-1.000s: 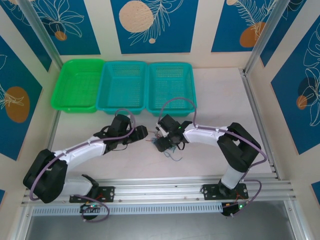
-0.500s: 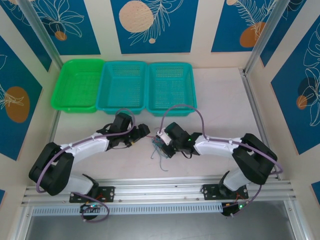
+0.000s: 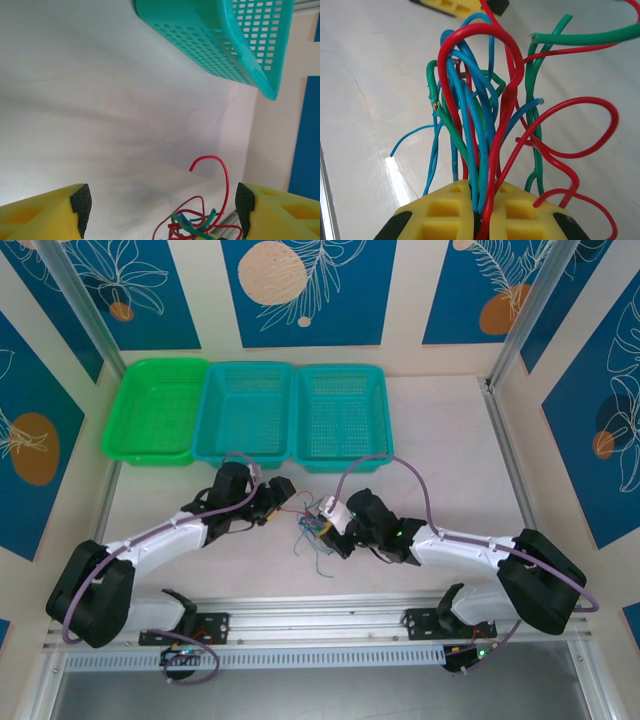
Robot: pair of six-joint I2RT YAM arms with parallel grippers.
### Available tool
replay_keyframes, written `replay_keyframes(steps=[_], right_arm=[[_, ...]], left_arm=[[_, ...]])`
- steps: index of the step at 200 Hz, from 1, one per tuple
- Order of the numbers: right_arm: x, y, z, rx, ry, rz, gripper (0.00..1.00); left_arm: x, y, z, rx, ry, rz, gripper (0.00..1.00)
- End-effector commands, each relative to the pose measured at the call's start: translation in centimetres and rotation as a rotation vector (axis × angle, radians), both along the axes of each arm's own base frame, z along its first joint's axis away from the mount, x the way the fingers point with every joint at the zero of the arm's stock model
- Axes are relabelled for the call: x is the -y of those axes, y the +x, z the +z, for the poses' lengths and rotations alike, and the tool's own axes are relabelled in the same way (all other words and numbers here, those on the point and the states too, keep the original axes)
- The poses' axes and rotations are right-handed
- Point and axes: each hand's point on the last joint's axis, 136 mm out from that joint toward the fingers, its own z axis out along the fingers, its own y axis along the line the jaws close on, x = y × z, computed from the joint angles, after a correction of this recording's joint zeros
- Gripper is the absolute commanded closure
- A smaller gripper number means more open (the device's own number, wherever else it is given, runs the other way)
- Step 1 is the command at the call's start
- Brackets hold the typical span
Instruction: Untangle the cables
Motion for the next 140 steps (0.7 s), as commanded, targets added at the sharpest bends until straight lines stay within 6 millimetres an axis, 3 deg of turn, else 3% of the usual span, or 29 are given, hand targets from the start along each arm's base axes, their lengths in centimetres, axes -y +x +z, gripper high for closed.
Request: replay_keyframes(steps=[1,11,38,68,92,109,140], right_arm=[[-1.4,1.7,2.6,0.030,0.097,-0.040,1.00],[-1.5,2.1,2.7,0.027,0.101,-0.062,1.00],[-1.7,2.8,2.5,-0.003,0.099,-0.098,1.00],[-2.0,2.2,2.0,-0.039,0.116,-0.087,1.00],[-1.5,2.0,1.1,-0.081,0.099,-0.117,0.99],[0.0,2.4,-0.4,-0.124,0.055,-0.221,0.96],[5.8,3.2,-4.6,-0.221,-0.060,-0.539,0.92]], left_arm=[[0.6,-0.4,0.3,-0.038,-0.079,-0.006,0.26],[0.6,-0.4,0.2,-0.042,-0.084,0.000,0.33],[0.5,-0.1,0.3,-0.032,-0.112,0.026,0.76],[0.5,0.1,0.5,-0.019,-0.110,0.029,1.00],[0.2,0.5,1.1,0.026,-0.094,0.037,1.00],[-1.1,1.0,1.8,0.065,-0.066,0.080,1.00],[-6.4,1.8,3.1,0.114,0.018,0.220,1.00]])
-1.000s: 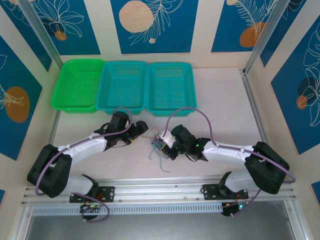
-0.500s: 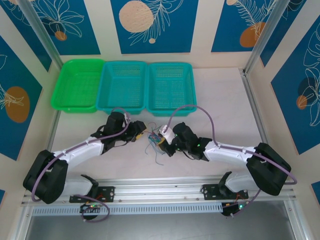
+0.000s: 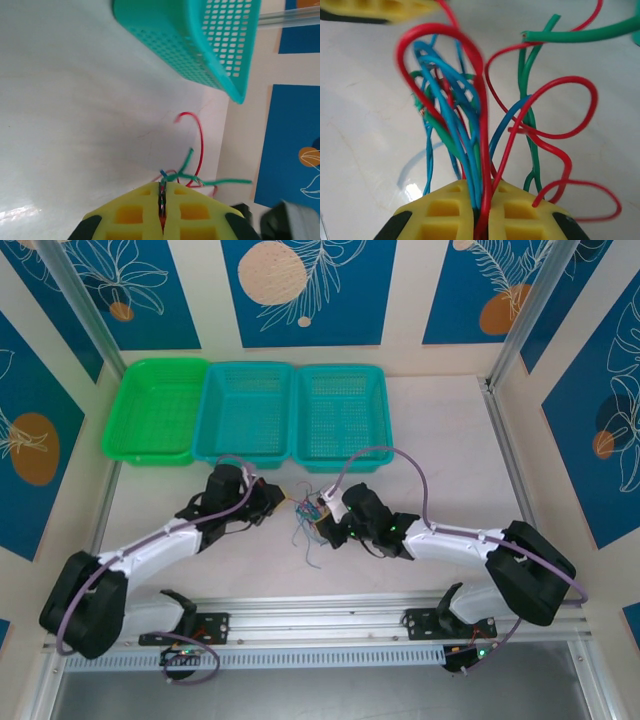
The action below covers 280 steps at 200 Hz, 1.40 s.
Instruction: Untangle the cables
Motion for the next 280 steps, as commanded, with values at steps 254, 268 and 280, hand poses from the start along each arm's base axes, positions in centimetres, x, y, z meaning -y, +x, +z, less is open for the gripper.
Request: replay_keyframes(steps=[254,268,280], right_arm=[[-4.9,5.2,-6.8,0.094,-0.183,-0.159,0.67],[-2.6,4.5,-8.5,0.033,-0.221,-0.206,0.59],[-0.6,3.8,-9.7,-0.019,-0.245,-0.246,0.57]], left_arm=[[-6.7,0.9,7.7,0.310,0.288,0.104,1.00],[-9.7,0.8,9.7,0.340,0.329,0.200,1.00],[-11.9,0.8,10.9,0.358,0.354,0.275,1.00]])
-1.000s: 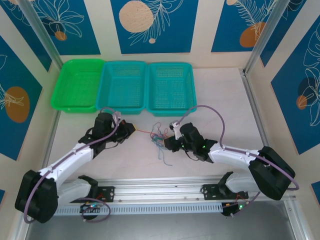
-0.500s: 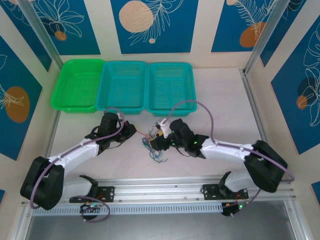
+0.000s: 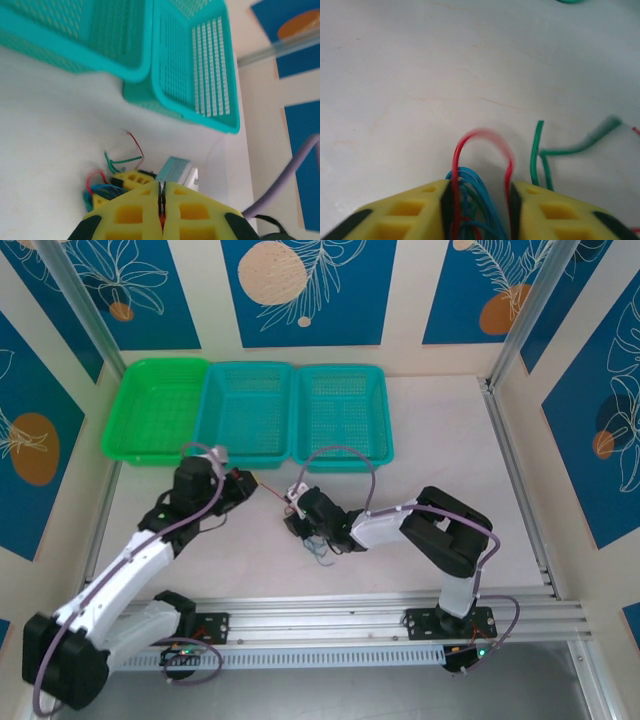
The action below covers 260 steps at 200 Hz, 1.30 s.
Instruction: Untangle the cables
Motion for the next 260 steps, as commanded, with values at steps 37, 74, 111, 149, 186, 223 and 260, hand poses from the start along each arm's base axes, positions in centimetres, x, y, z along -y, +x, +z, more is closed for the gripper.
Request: replay_keyframes(steps=[37,74,111,149,186,223,260], right_arm=[[9.8,-2.3,-5.7,-0.213,-0.113,-0.250,0.61],[12.8,-2.4,-5.4,-0.238,-0.102,-0.341,0.59],[16.3,-2.2,-5.7,-0.274,-0.097,-0.440,0.59],[14.8,-3.0,-5.0,-0.284,-0.055,-0.324,0.93],[11.3,-3.8,-2.0,-0.219,0.018,-0.121,0.99],[10.1,-3.3,-0.1,-0.210,0.018,-0.074,0.98],[10.7,-1.8,-0.6,-0.280,-0.025,-0.208,0.99]], left_arm=[[-8.0,0.7,4.4,0.107,0.110,0.268,1.00],[-10.7,0.4,2.6,0.035,0.158,0.363,1.00],[-13.3,-0.2,1.0,-0.008,0.198,0.438,1.00],[-8.7,1.5,-2.8,-0.032,0.037,0.234,1.00],[-6.2,1.0,-8.3,-0.080,0.044,0.126,0.90],[-3.9,0.2,-8.6,-0.033,0.077,0.068,0.36],[-2.2,-0.7,-6.0,-0.029,0.001,0.094,0.16]])
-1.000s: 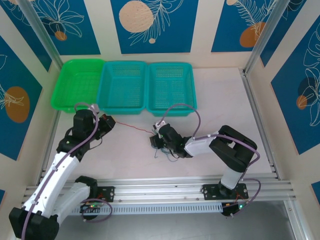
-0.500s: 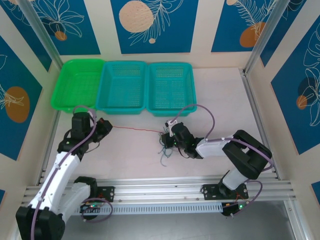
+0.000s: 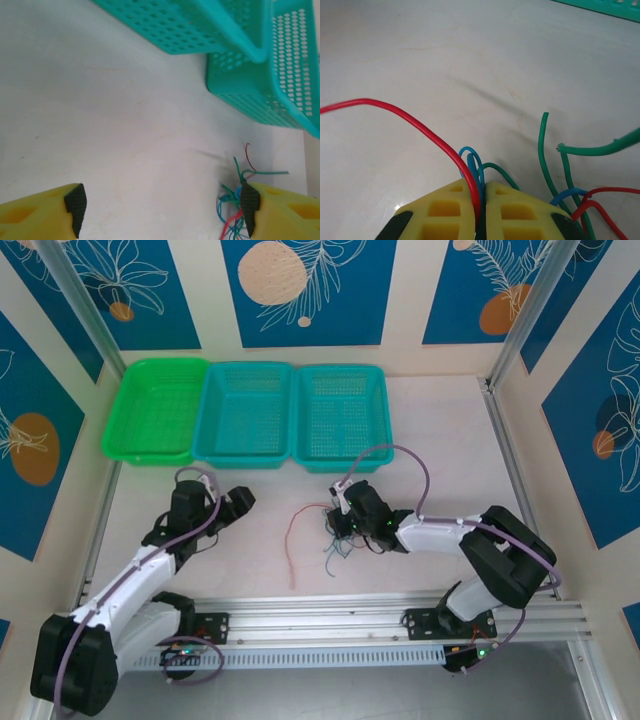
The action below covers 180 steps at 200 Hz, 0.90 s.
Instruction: Untangle the cables
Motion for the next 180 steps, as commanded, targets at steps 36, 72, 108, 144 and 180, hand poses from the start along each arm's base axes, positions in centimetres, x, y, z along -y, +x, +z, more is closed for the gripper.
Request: replay_keyframes(steps=[36,72,108,144,180], right_arm=[[1.0,-0.6,-2.8,-0.153,-0.075,-0.084,0.98],[0.4,-0.8,-3.0,-0.191,-0.070,-0.116,0.99],[-0.6,-1.6,-2.4,-0.150,-0.053,-0.096,0.98],[-1.9,-3.0,-1.2,-0.103,-0.012,-0.038,0.98],[-2.5,-4.3,-0.9,-0.071,-0.009,0.018,0.95]], left_arm=[[5.9,-0.3,5.1,0.077,-0.178,0.018,0.19],[11.4,-0.8,3.3,-0.048,-0.241,0.057,0.22],[14.9,1.2,-1.2,-0.228,-0.452,0.204,0.21],[17.6,3.2,-2.6,-0.254,-0.448,0.193,0.18],[16.7,4.0,-2.8,-0.207,-0.457,0.250,0.61]])
